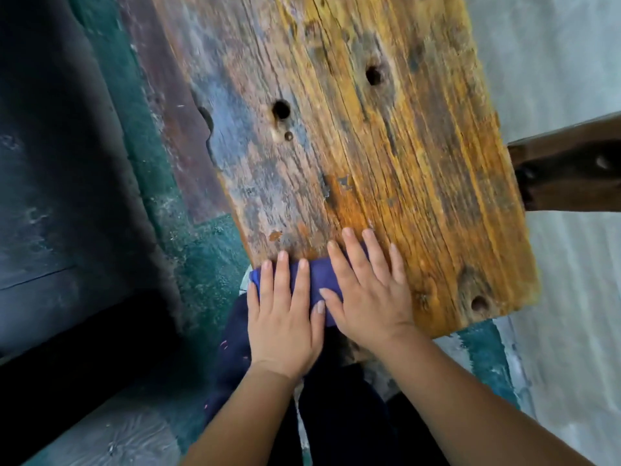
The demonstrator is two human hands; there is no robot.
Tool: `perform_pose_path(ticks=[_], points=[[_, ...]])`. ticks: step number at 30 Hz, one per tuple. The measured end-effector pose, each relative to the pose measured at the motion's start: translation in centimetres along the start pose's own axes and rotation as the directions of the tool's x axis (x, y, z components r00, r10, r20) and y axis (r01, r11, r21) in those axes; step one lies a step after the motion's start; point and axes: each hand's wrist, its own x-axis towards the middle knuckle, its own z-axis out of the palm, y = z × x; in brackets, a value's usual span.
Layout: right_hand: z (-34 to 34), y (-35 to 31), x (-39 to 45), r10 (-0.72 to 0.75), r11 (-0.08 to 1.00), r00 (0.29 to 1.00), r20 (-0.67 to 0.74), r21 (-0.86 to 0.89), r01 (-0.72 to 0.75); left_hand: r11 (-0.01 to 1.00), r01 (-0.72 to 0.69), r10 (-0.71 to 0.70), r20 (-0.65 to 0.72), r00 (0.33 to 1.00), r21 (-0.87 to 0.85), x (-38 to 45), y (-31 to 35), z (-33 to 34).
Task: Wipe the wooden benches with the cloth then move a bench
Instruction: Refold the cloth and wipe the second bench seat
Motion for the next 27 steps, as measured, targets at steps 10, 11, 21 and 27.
perform_pose_path(ticks=[10, 11, 21, 27], points=[[-5.6, -0.2, 21.2, -0.091, 0.991, 0.996, -0.022, -0.103, 0.089, 0.999, 0.051, -0.05, -0.146, 0.988, 0.001, 17.7, -5.8, -5.7], [-6.2, -0.1, 23.3, -0.107, 0.989, 0.994, -0.024, -0.104, 0.104, 0.998, 0.067, -0.067, -0.161, 0.985, -0.002, 19.5, -6.5, -6.3], [-7.4, 0.5, 28.2, -0.145, 0.988, 0.986, -0.086, -0.064, 0.14, 0.992, 0.124, -0.121, -0.18, 0.976, 0.008, 23.7, -7.0, -7.9], [-4.9, 2.7, 15.3, -0.083, 0.996, 0.994, -0.07, -0.044, 0.08, 0.992, 0.094, -0.103, -0.122, 0.987, -0.081, 13.1, -0.4, -4.2]])
